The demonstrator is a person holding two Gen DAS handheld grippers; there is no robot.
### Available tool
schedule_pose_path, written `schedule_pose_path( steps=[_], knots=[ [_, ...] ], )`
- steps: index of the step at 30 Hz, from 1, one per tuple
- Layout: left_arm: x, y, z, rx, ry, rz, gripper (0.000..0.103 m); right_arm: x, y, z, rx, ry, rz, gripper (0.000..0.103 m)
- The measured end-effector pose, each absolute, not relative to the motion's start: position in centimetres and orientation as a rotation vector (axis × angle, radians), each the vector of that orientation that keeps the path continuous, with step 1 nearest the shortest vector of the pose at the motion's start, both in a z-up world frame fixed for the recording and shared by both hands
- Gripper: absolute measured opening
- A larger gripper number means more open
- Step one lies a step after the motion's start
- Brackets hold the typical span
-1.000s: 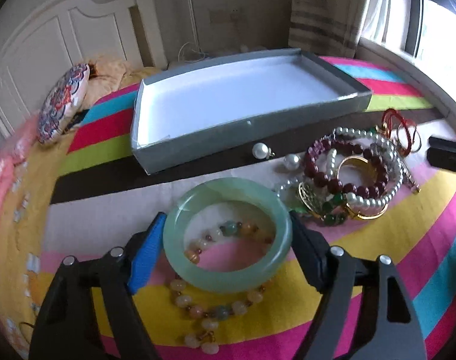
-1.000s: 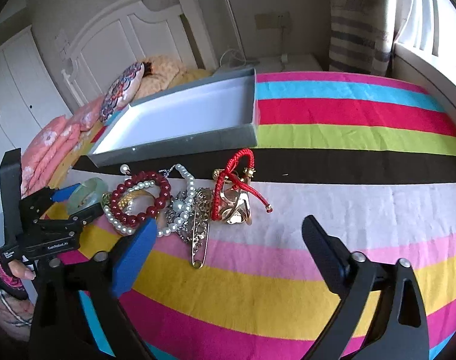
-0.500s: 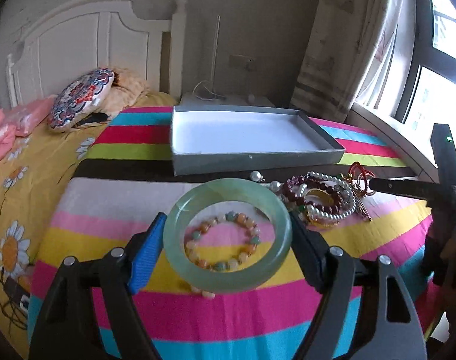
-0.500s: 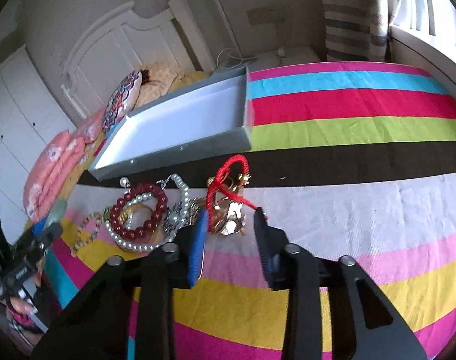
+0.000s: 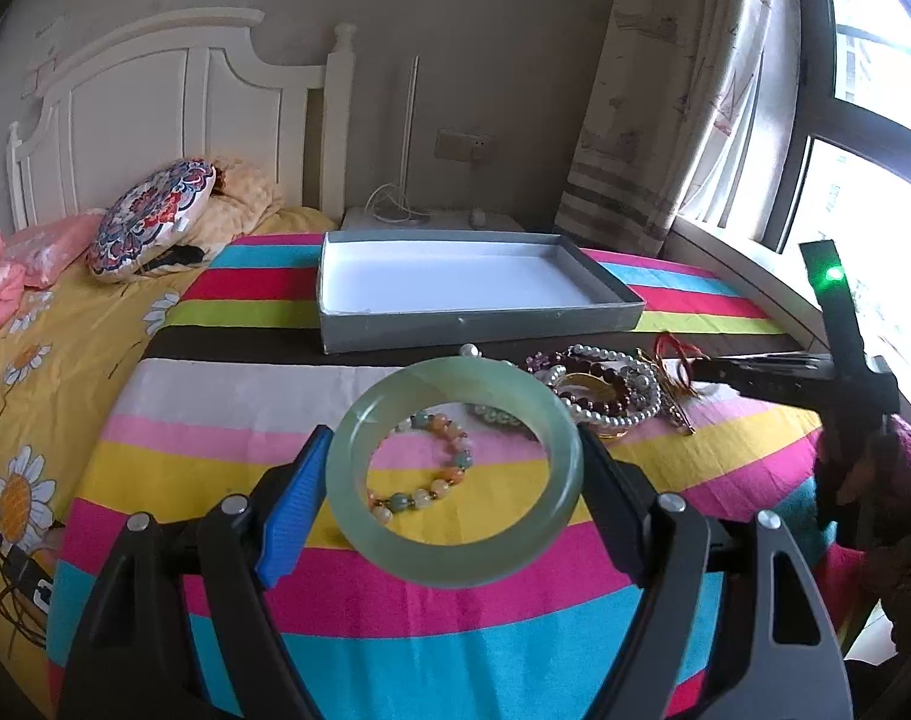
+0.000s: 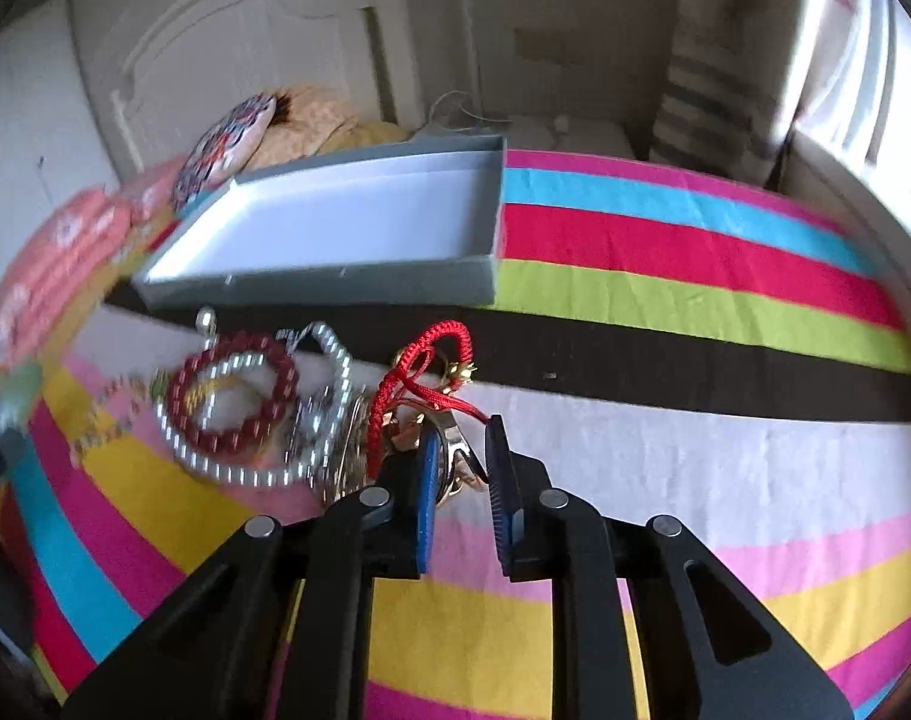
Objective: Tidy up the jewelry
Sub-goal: 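Carry bangle and ring into the white tray and open both tools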
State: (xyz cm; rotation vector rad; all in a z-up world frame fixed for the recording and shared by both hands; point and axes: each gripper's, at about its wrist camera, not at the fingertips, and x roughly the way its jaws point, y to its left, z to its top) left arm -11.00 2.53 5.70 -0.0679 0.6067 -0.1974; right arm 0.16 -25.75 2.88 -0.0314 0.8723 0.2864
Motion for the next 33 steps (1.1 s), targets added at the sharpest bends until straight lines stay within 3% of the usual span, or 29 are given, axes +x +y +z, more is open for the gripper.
schedule_pose_path(
  steps=[8, 14, 33],
  knots=[
    [-10.7, 2.5, 5.5, -0.074, 0.615, -0.195, 0.078, -4.6, -29.7, 3.0, 0.029, 0.909, 0.303, 0.014],
    [-10.3, 2.5, 5.7, -0.075, 0.612, -0.207, 0.078, -5.8, -31.2, 5.7, 0.077, 0.822, 0.307, 0.014],
    [3.1, 4.6, 8.3, 0.007, 0.729, -0.267, 0.078, 7.3, -24.8, 8.6, 0.016, 0.774, 0.43, 0.014]
  ],
)
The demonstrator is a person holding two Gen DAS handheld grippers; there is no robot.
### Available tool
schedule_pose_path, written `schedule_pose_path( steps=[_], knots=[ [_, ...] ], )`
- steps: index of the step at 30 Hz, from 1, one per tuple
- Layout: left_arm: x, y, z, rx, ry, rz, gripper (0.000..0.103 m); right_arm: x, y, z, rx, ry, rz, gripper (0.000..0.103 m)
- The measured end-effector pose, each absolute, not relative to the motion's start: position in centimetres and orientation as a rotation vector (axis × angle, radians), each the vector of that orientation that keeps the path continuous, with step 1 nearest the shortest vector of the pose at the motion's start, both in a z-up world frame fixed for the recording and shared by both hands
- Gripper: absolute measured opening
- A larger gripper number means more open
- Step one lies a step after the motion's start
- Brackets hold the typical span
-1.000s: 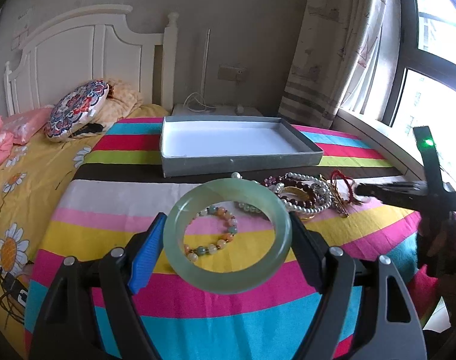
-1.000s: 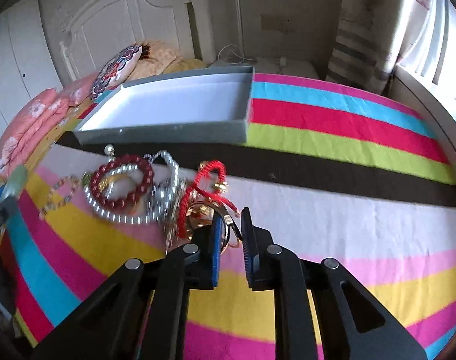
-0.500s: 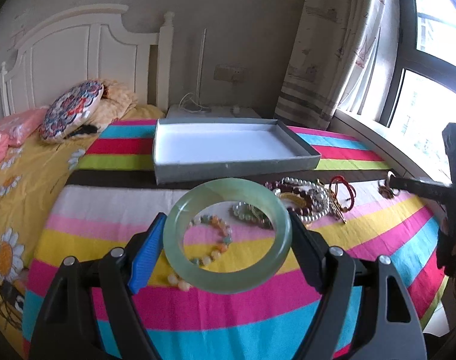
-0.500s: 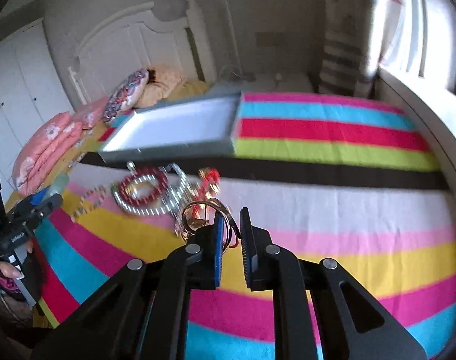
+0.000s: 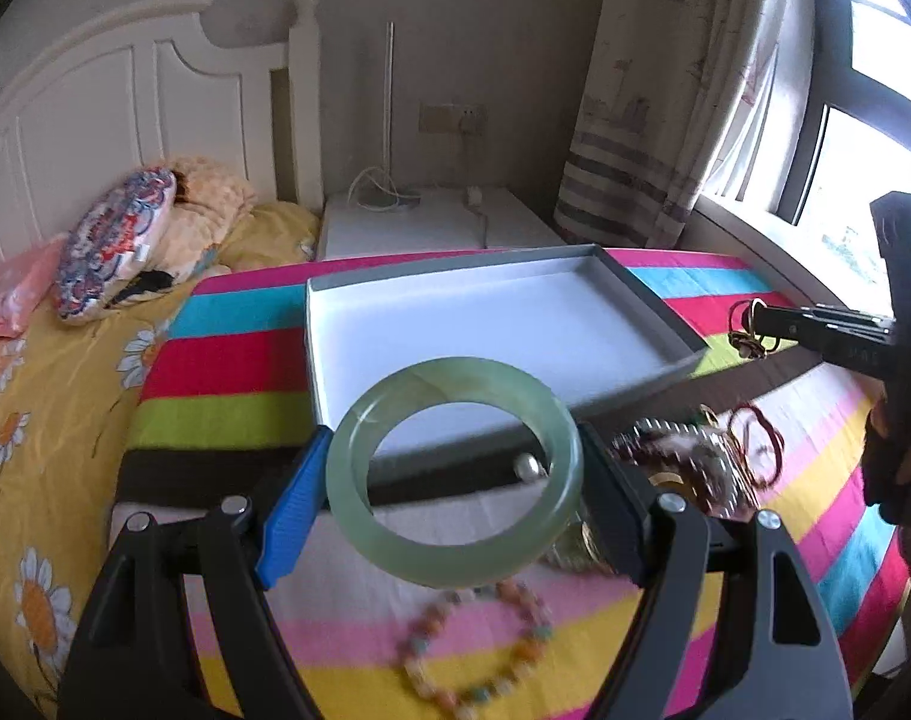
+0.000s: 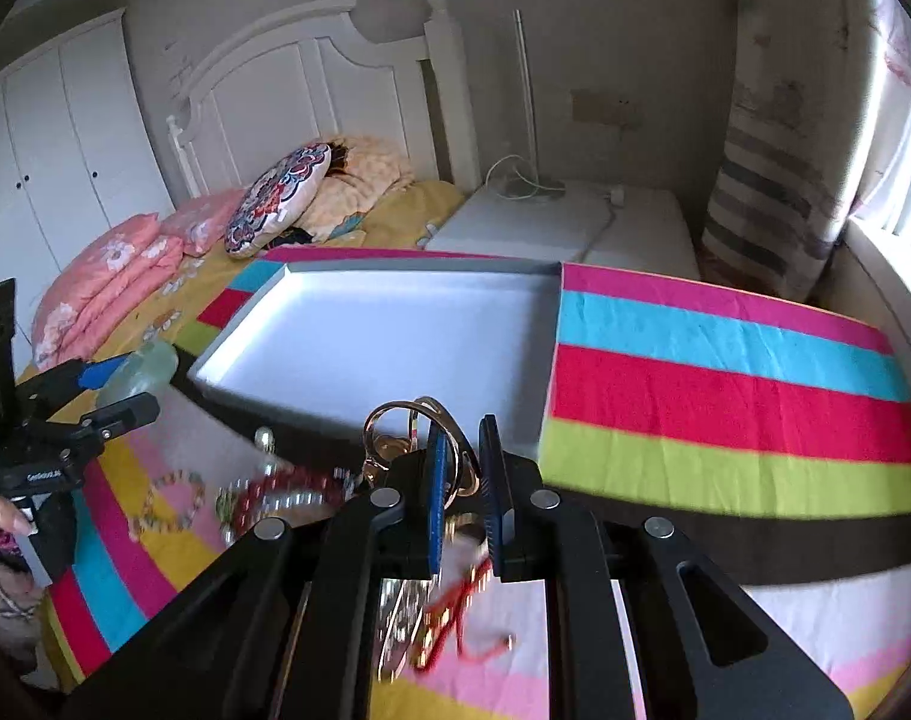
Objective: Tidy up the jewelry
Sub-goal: 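Carry bangle and ring into the white tray and open both tools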
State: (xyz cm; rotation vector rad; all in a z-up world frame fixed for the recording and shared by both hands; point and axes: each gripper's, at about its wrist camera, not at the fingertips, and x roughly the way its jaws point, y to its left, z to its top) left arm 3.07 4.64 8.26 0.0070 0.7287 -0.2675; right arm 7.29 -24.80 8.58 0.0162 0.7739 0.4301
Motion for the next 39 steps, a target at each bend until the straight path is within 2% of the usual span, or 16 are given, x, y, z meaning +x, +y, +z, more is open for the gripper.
schedule_pose_path(
  steps=[7, 21, 22, 25, 32, 39],
  knots=[
    [8.4, 4.8, 6.9, 0.0, 0.805, -0.263, 0.078, 11.3, -23.7, 7.5, 0.039, 0.824, 0.424, 0.014],
    [13.9, 4.0, 3.6, 0.085, 0.906, -0.247, 0.078, 16.5, -22.4, 3.7, 0.044, 0.947, 0.414, 0.016],
    [14.2, 4.1, 3.3, 0.086, 0.919, -0.255, 0.078, 16.4, -22.3, 3.4, 0.039, 0.953, 0.41, 0.032],
    [14.0, 4.2, 3.3, 0.117, 0.9, -0.25, 0.079, 15.8, -22.0, 3.3, 0.035, 0.94, 0.471, 0.056],
    [13.3, 3.5, 2.7, 0.171, 0.916, -0.268, 0.078, 13.7, -20.0, 2.6, -0.16, 0.937, 0.429, 0.056],
    [10.5, 2.5, 2.3, 0.222, 0.894, -0.235, 0.077, 10.3, -20.8, 2.6, -0.135, 0.933, 0.423, 0.056]
  ],
)
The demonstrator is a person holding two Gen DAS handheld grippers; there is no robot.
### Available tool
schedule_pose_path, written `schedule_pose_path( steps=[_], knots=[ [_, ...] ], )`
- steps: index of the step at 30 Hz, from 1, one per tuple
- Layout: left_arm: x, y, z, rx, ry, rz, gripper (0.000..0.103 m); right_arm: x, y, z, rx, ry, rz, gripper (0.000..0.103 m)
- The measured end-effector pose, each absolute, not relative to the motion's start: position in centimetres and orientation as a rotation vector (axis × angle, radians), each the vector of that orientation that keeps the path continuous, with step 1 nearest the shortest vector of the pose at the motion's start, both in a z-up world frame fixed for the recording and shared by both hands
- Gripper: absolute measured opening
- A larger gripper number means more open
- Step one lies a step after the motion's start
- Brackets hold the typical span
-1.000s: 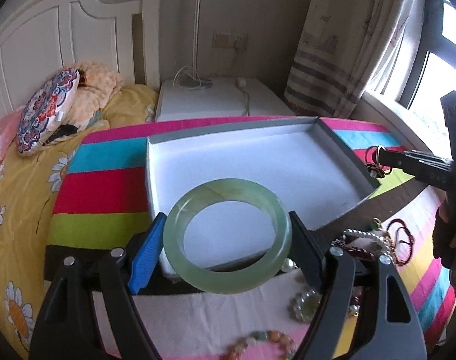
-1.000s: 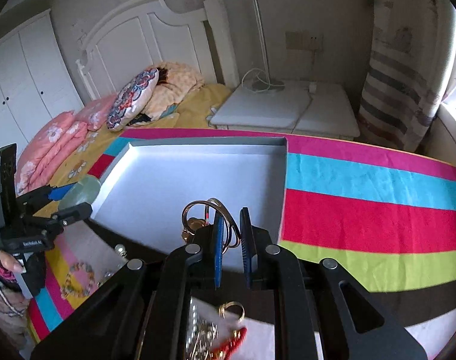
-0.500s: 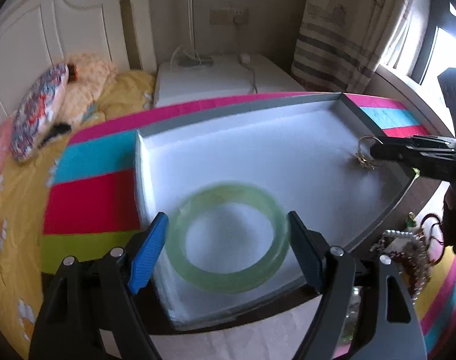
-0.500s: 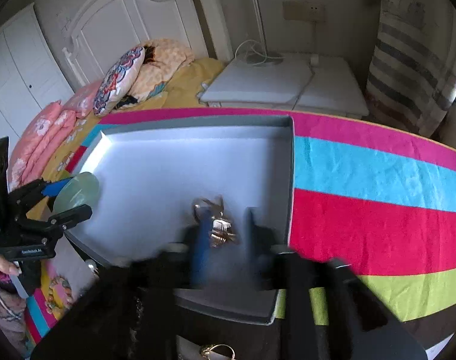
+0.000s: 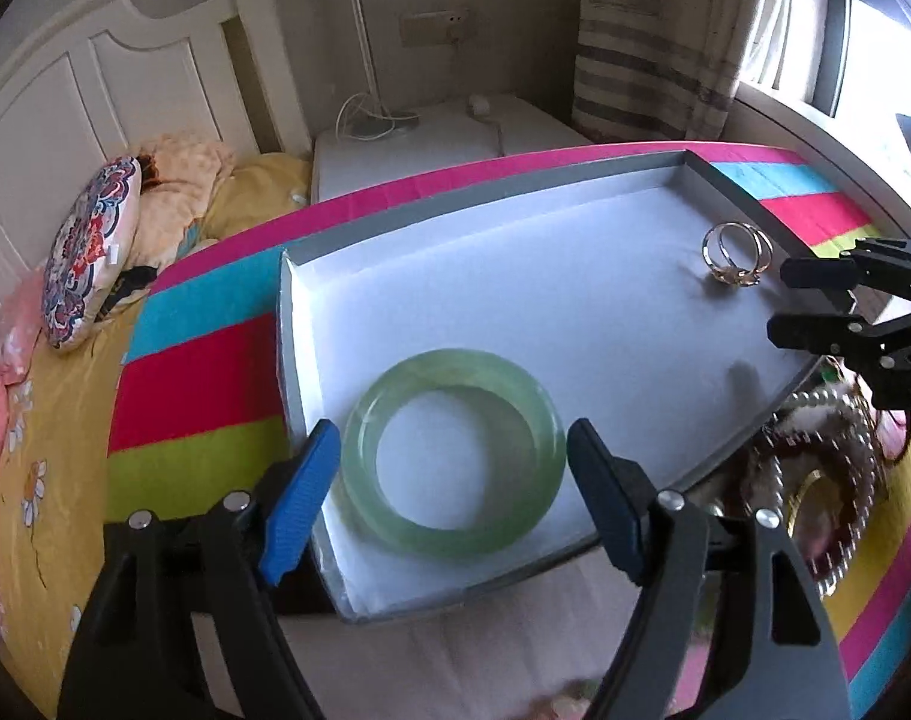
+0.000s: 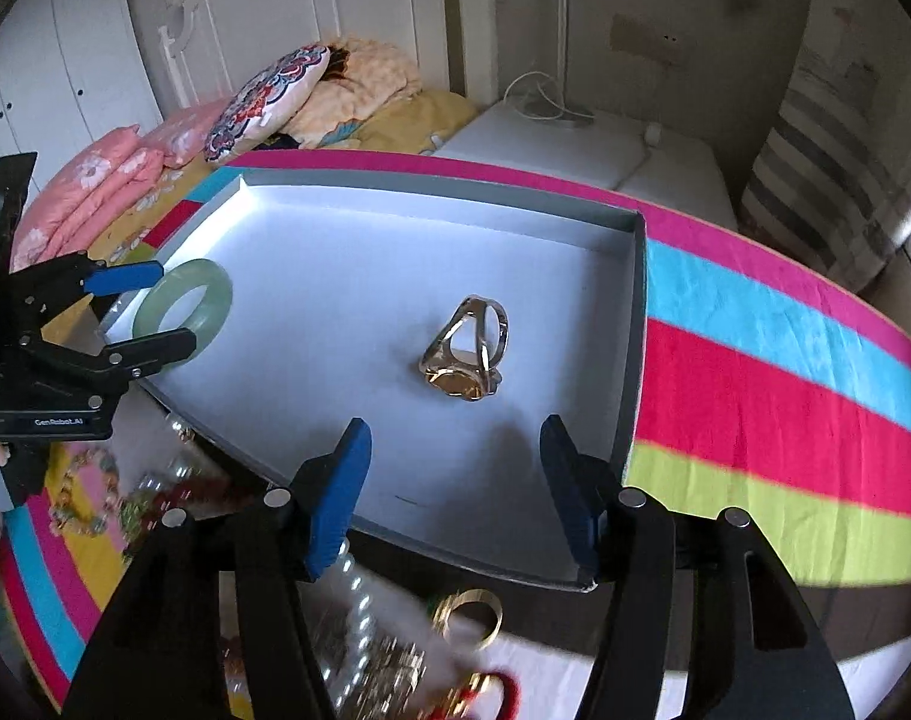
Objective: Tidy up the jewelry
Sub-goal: 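Carry bangle and ring into the white tray and open both tools, then lift both open tools out of the tray back toward the jewelry pile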
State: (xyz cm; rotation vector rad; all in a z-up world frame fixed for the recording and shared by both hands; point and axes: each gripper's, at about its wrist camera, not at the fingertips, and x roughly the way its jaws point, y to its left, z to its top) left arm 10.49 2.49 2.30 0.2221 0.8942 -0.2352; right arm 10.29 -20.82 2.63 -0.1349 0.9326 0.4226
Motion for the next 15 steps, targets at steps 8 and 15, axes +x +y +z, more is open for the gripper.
schedule_pose_path(
  steps=[8, 15],
  knots=[
    [4.2, 2.1, 1.9, 0.203, 0.833, -0.244, 0.076, 3.3, -21.6, 2.7, -0.108, 0.87, 0.401, 0.056],
    [-2.9, 2.4, 1.9, 0.186, 0.818, -0.199, 0.076, -3.5, -22.1, 2.7, -0.107, 0.841, 0.399, 0.056]
  ],
)
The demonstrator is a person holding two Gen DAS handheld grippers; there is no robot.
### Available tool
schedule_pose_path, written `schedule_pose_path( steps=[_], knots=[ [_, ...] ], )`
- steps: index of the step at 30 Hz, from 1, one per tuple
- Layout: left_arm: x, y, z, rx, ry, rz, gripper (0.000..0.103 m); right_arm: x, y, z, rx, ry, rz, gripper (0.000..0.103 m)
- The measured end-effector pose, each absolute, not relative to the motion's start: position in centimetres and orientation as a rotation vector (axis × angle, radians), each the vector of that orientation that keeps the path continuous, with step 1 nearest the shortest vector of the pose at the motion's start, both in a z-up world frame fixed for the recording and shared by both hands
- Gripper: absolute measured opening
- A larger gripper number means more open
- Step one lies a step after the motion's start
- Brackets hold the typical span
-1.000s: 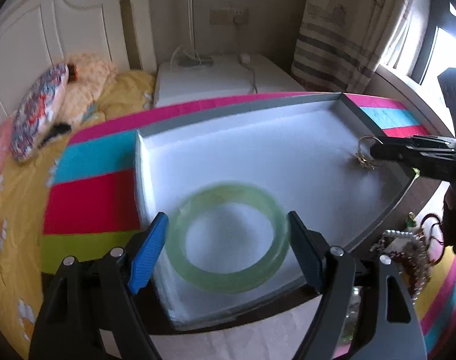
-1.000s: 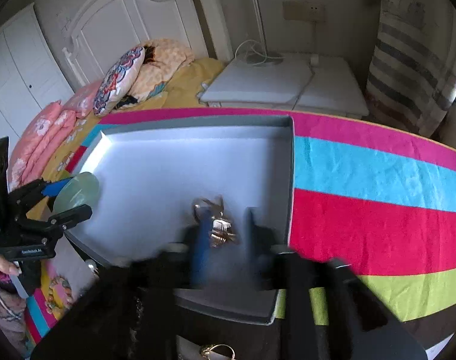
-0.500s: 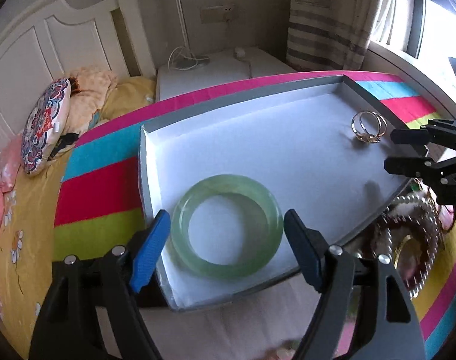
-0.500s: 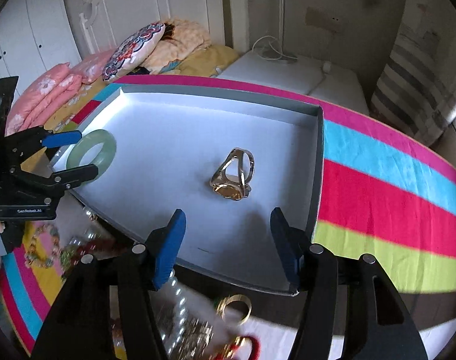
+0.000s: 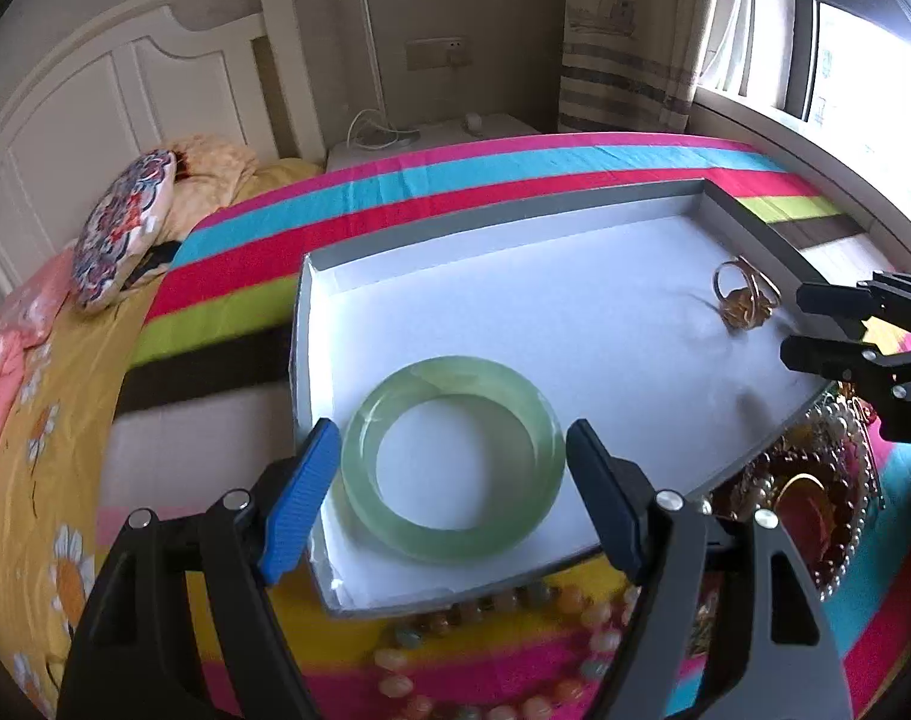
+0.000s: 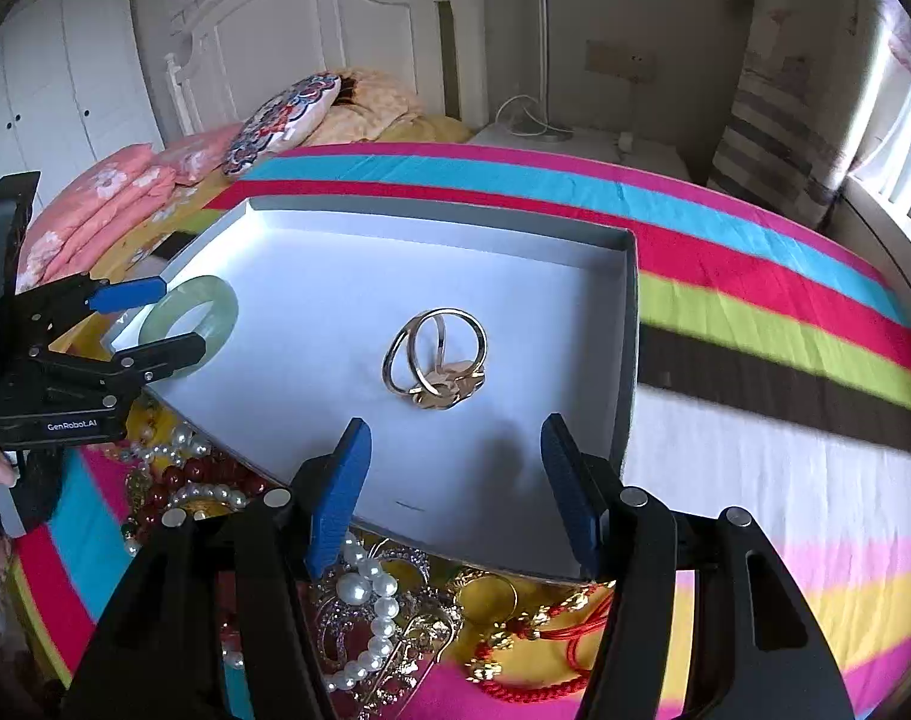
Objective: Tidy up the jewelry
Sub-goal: 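Lift both open tools out of the tray back toward the jewelry pile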
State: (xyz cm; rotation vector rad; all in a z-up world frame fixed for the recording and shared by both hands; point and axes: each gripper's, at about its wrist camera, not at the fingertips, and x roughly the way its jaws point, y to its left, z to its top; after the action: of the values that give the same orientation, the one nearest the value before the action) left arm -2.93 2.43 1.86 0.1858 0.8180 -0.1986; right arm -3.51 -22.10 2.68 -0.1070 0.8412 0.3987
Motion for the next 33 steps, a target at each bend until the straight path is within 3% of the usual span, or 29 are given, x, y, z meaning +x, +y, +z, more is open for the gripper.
schedule_pose_path(
  steps=[15, 18, 19, 20, 21, 24, 29, 33],
  knots=[
    [-11.6, 1.3, 1.8, 0.181, 0.802, -0.183, 0.077, -10.7, -23.1, 2.8, -0.122, 0.833, 0.434, 0.057],
    [-12.3, 1.8, 2.3, 0.151, 0.783, -0.193, 0.081, -11.5, -24.2, 3.5, -0.074, 0.806, 0.488, 0.071],
    [-13.5, 2.3, 2.8, 0.125, 0.742, -0.206, 0.085, -12.4, -25.1, 4.2, -0.065, 0.77, 0.474, 0.08],
    [-14.7, 2.7, 3.3, 0.111, 0.695, -0.205, 0.095, -13.1, -25.8, 4.7, -0.058, 0.744, 0.468, 0.082],
    [-15.8, 2.8, 3.8, 0.106, 0.65, -0.193, 0.101, -13.8, -26.7, 5.2, -0.05, 0.723, 0.461, 0.083],
    [-19.1, 4.3, 4.9, 0.086, 0.543, -0.178, 0.101, -16.0, -30.5, 6.5, 0.014, 0.666, 0.418, 0.084],
    [-21.3, 7.0, 4.7, 0.012, 0.548, -0.152, 0.101, -18.1, -33.5, 4.8, 0.001, 0.731, 0.359, 0.083],
    [-22.5, 8.1, 3.1, -0.012, 0.597, -0.145, 0.101, -18.0, -33.2, 2.7, -0.01, 0.792, 0.358, 0.067]
  ],
)
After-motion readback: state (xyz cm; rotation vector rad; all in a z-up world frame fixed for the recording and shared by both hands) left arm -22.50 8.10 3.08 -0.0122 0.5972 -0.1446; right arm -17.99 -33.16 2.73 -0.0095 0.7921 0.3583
